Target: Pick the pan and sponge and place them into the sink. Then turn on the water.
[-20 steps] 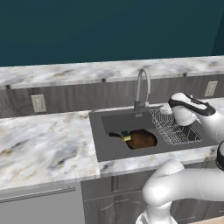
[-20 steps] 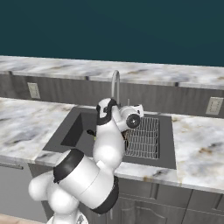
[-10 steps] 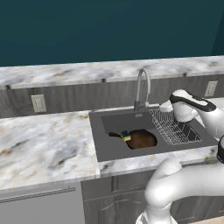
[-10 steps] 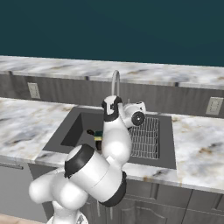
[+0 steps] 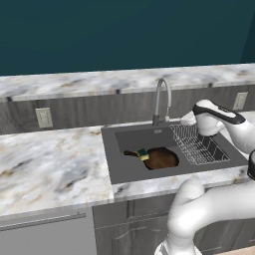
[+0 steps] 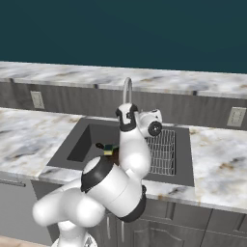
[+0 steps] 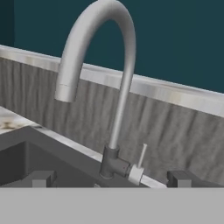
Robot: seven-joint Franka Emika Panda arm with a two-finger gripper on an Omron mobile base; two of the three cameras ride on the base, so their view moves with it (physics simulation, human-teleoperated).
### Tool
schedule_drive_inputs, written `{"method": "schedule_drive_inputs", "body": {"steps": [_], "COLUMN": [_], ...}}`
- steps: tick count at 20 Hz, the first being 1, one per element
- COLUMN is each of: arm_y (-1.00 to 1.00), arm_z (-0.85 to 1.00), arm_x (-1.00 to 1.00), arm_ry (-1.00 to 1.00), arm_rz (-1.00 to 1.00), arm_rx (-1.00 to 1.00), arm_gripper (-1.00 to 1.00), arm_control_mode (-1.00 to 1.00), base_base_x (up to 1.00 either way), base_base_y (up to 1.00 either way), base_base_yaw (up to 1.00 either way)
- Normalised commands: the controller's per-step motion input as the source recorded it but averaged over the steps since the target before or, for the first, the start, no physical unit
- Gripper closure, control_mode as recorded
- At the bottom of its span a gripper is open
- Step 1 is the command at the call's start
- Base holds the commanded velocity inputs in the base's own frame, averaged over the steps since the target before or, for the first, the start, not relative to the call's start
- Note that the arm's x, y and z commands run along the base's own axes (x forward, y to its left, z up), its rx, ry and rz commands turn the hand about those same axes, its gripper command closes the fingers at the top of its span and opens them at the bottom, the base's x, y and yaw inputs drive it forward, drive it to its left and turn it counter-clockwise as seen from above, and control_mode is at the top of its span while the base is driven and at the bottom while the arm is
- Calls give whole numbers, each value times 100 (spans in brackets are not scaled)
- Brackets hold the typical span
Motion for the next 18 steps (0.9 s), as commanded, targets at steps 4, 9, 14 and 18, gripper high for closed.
{"method": "schedule_drive_inputs", "body": {"steps": [4,9,14,18], "arm_y": [0,0,0,0], "arm_z": [0,0,0,-6], "arm_x": [26,25,24,24], "arm_ry": [-3,-3,-1,0], "arm_rz": [0,0,0,0], "arm_rx": [0,-1,-2,-2], "arm_gripper": [-100,-100,-100,-100], "arm_control_mode": [-100,-100,-100,-100], "base_base_x": [0,0,0,0], "base_base_y": [0,0,0,0], "base_base_yaw": [0,0,0,0]}}
